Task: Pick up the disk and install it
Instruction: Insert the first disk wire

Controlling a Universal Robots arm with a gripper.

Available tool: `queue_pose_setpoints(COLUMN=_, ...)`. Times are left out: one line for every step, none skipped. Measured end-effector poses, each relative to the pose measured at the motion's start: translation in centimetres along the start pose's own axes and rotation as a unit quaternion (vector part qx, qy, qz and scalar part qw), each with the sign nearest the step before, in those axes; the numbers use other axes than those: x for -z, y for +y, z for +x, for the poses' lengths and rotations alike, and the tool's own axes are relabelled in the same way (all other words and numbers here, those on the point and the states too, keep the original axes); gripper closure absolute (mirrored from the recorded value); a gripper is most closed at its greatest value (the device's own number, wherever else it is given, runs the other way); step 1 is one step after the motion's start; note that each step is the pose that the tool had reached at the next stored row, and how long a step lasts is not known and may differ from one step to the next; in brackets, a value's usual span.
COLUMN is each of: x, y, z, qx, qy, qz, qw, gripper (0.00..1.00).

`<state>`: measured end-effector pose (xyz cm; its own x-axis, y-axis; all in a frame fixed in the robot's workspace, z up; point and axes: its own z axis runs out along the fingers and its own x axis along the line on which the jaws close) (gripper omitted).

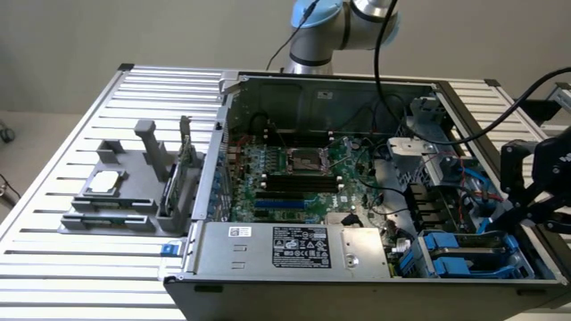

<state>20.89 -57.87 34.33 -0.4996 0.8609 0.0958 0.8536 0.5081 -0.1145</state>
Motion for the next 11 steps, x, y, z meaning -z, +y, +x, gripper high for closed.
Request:
queue_pose_setpoints(x=0.33, y=-0.04, z=0.0, qx=0.0, qy=0.0, qz=0.0001, qw=1.0, gripper=0.89)
queue_pose_setpoints(x=0.69, y=-0.1, z=0.1, qx=0.0, qy=0.0001, qz=0.0002, qw=1.0, gripper=0.89)
queue_pose_setpoints(x=1.03, y=-0.16, z=0.1, qx=0.0, qy=0.0001, qz=0.0002, qw=1.0, gripper=0.89)
queue_pose_setpoints(x=1.33, y=-0.22, z=0.2, qx=0.0, qy=0.0, qz=0.0003, qw=1.0, gripper=0.89)
queue_pose_setpoints(x=1.5, y=-0.24, z=0.2, qx=0.0, qy=0.0, qz=0.0003, qw=1.0, gripper=0.89)
queue_pose_setpoints(x=1.55, y=-0.25, z=0.2, qx=0.0, qy=0.0001, qz=0.0002, qw=1.0, gripper=0.89)
queue_pose_setpoints(x=1.54, y=-0.25, z=0.2, qx=0.0, qy=0.0001, qz=0.0002, qw=1.0, gripper=0.89)
queue_pose_setpoints(x=1.55, y=-0.26, z=0.2, qx=0.0, qy=0.0001, qz=0.0003, qw=1.0, gripper=0.89)
queue_pose_setpoints(x=1.54, y=-0.26, z=0.2, qx=0.0, qy=0.0, qz=0.0003, qw=1.0, gripper=0.89)
queue_pose_setpoints(x=1.53, y=-0.25, z=0.2, qx=0.0, qy=-0.0001, qz=0.0003, qw=1.0, gripper=0.89)
queue_pose_setpoints(x=1.48, y=-0.25, z=0.2, qx=0.0, qy=0.0, qz=0.0003, qw=1.0, gripper=0.89)
